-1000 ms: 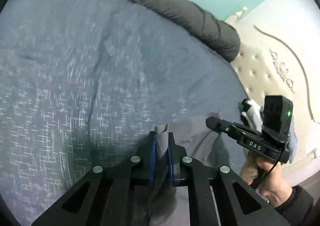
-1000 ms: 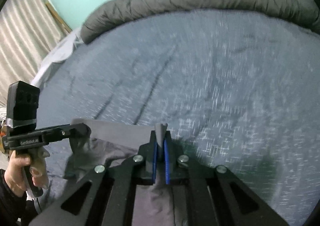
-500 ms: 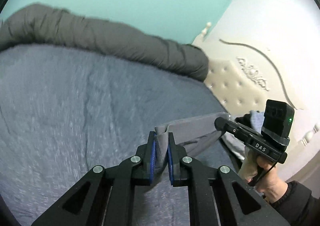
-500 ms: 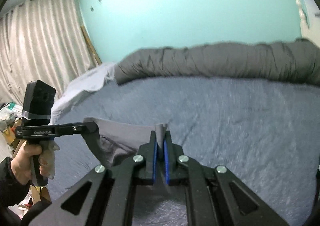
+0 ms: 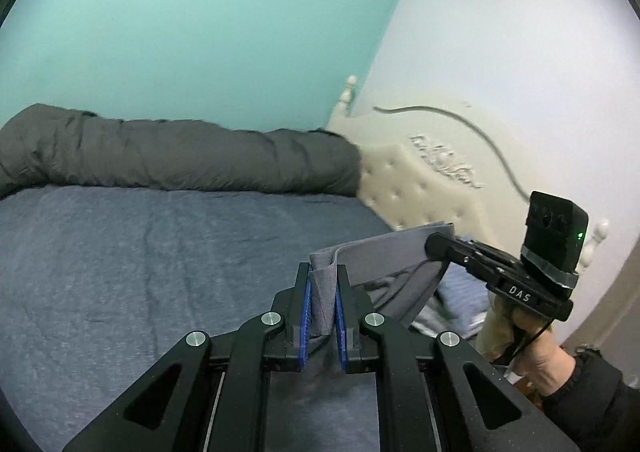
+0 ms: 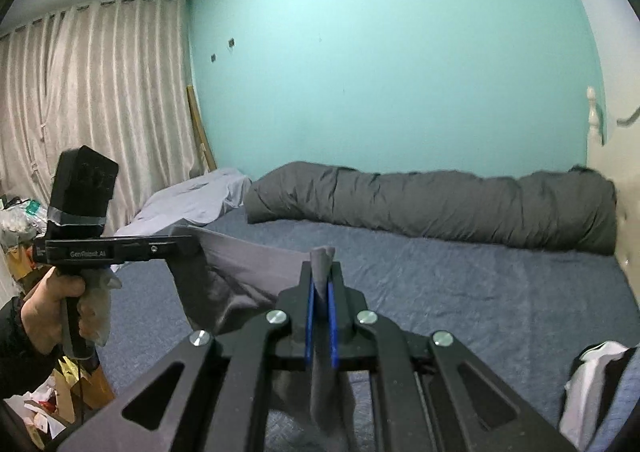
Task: Fold clothes
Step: 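Lift the folded garment with both grippers and carry it toward the clothes stack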
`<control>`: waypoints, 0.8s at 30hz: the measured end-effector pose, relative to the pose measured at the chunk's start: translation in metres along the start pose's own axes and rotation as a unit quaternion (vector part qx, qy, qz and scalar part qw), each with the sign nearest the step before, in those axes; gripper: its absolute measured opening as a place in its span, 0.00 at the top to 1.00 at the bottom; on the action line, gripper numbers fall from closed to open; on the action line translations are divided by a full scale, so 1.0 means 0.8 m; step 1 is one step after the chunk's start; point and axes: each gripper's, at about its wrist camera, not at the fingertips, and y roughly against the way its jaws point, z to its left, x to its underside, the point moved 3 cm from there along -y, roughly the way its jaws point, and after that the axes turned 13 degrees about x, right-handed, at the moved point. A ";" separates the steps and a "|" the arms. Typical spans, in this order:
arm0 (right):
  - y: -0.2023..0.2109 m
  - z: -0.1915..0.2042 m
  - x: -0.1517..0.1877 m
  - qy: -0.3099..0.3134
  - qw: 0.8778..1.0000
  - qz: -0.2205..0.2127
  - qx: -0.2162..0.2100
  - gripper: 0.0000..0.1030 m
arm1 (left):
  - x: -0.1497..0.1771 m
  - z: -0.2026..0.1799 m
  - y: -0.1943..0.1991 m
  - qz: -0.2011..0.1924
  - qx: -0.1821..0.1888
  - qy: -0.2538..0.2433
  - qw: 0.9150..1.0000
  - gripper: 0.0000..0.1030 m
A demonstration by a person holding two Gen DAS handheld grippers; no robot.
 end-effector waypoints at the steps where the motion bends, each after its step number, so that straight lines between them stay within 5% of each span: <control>1: 0.009 0.000 -0.003 0.003 1.000 -0.004 0.002 0.95 | -0.002 -0.011 0.000 0.001 0.003 -0.006 1.000 0.90; 24: 0.210 -0.125 -0.001 -0.019 0.990 -0.014 0.141 0.95 | -0.015 -0.244 -0.099 0.043 0.070 -0.081 0.993 0.90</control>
